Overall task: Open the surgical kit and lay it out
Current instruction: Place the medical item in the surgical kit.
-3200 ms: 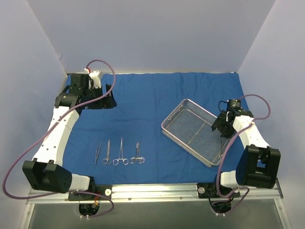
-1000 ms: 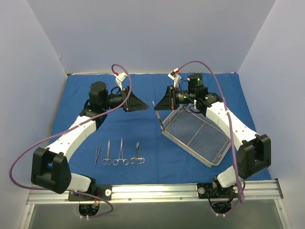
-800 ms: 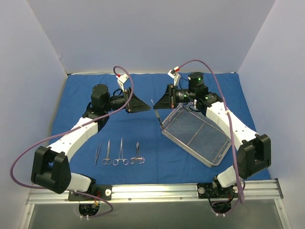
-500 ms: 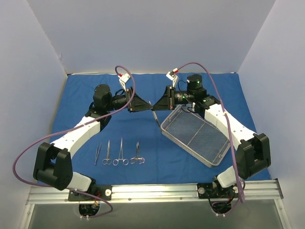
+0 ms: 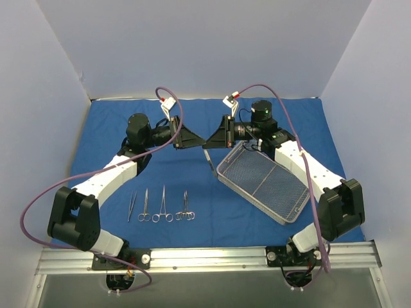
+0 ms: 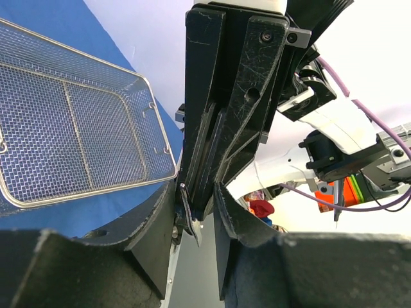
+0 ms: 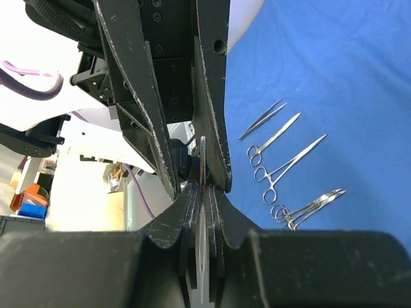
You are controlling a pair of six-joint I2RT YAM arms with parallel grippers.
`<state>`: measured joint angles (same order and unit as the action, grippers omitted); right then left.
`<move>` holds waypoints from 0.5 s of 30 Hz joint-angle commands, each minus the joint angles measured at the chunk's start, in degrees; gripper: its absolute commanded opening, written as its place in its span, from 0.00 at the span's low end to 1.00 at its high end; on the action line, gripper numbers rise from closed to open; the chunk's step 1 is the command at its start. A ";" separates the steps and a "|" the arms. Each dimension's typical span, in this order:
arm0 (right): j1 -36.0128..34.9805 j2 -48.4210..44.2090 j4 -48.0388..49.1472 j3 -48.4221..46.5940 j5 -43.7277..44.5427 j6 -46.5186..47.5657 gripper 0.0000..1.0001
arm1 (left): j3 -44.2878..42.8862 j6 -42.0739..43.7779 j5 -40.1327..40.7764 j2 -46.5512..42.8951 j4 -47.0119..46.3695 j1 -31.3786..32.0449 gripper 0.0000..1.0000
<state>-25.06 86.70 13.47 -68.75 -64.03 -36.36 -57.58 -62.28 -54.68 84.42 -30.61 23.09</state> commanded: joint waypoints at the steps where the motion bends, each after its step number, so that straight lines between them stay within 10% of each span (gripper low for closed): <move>1: -0.43 -1.00 2.52 1.25 -3.29 0.06 0.00 | 0.27 -1.96 0.71 -0.49 -6.91 -0.41 0.36; 15: -0.08 -0.21 1.38 1.08 -3.82 0.68 0.00 | 3.09 -6.27 1.33 -0.40 -14.38 -2.79 0.47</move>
<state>-25.08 86.80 13.96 -67.42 -65.43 -36.29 -54.76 -67.26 -53.98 84.44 -38.92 21.04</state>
